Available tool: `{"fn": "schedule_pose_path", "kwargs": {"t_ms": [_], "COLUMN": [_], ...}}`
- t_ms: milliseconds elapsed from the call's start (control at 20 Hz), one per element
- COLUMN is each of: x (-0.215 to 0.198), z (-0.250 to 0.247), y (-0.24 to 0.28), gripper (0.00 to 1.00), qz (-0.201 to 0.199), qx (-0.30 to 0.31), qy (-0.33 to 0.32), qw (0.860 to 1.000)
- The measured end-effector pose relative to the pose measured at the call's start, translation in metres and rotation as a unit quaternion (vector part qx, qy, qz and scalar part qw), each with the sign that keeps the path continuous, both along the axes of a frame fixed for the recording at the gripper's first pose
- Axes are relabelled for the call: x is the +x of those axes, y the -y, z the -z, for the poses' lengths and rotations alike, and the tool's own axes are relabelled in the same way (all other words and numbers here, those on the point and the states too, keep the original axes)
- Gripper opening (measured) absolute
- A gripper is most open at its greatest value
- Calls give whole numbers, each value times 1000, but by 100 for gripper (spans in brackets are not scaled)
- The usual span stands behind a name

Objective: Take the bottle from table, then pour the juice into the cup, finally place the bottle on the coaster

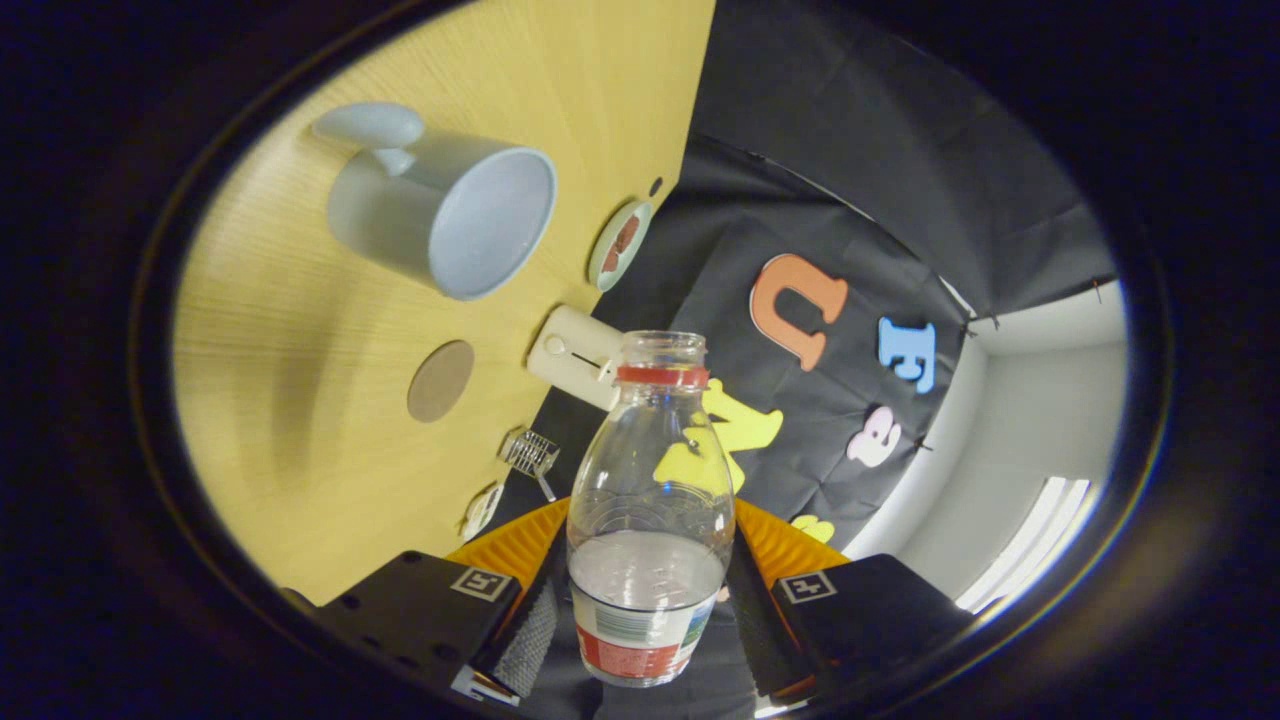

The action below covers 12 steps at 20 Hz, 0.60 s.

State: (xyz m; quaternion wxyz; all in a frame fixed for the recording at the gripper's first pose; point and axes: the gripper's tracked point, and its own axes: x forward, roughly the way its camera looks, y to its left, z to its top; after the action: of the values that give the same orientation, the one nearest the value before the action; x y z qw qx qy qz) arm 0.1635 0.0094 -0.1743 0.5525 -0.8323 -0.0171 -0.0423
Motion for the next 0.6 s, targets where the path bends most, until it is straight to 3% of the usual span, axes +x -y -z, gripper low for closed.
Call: {"fn": "schedule_pose_path", "kwargs": {"t_ms": [150,250,400,600], "x": [0,-3,-2,-2], "z": [9,13,16,15], "y": [10,13,8,-6], "gripper": [82,82,82,82], "qz": [6,8,1,-15], "qx": [68,150,288,422], "qy": [0,3,6,-3], "qw": [998,989,958,906]}}
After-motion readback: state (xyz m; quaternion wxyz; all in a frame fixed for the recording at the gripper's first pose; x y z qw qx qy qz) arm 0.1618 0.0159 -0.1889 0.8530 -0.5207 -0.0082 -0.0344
